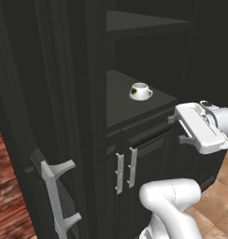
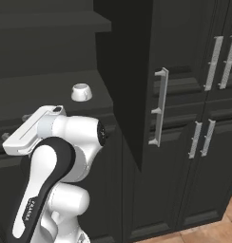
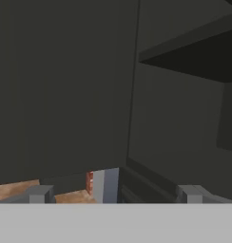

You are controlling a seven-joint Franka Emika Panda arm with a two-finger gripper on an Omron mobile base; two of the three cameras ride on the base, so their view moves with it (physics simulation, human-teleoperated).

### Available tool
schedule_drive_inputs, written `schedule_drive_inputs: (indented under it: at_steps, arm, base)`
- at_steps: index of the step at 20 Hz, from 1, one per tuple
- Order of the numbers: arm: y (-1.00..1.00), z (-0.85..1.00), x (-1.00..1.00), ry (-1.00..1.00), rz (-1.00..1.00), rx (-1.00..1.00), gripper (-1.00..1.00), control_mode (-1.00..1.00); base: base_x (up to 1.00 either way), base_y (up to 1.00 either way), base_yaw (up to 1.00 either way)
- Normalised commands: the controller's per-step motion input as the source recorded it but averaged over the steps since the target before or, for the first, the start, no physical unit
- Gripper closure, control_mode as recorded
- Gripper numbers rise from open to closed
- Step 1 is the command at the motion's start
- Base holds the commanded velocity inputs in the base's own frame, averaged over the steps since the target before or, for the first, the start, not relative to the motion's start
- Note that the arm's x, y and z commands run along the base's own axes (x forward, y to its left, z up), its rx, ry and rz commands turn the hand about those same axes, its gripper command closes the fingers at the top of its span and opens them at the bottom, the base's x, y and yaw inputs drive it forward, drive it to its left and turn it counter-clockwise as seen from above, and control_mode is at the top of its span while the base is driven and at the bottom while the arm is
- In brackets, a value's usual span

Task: Open the cabinet directly in front. Then move the wine and the mug to the dining counter with the candle on it.

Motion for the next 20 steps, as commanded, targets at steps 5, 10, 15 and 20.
schedule_drive_inputs:
  at_steps: [5, 10, 15, 20]
  arm:
    - [0.00, 0.00, 0.00, 0.00, 0.00, 0.00, -1.00, 1.00]
    - [0.00, 0.00, 0.00, 0.00, 0.00, 0.00, -1.00, 1.00]
    - [0.00, 0.00, 0.00, 0.00, 0.00, 0.00, -1.00, 1.00]
    - [0.00, 0.00, 0.00, 0.00, 0.00, 0.00, -1.00, 1.00]
  base:
    - [0.96, 0.60, 0.00]
    - [0.89, 0.79, 0.00]
    - [0.81, 0.88, 0.00]
    - [0.52, 0.52, -0.01]
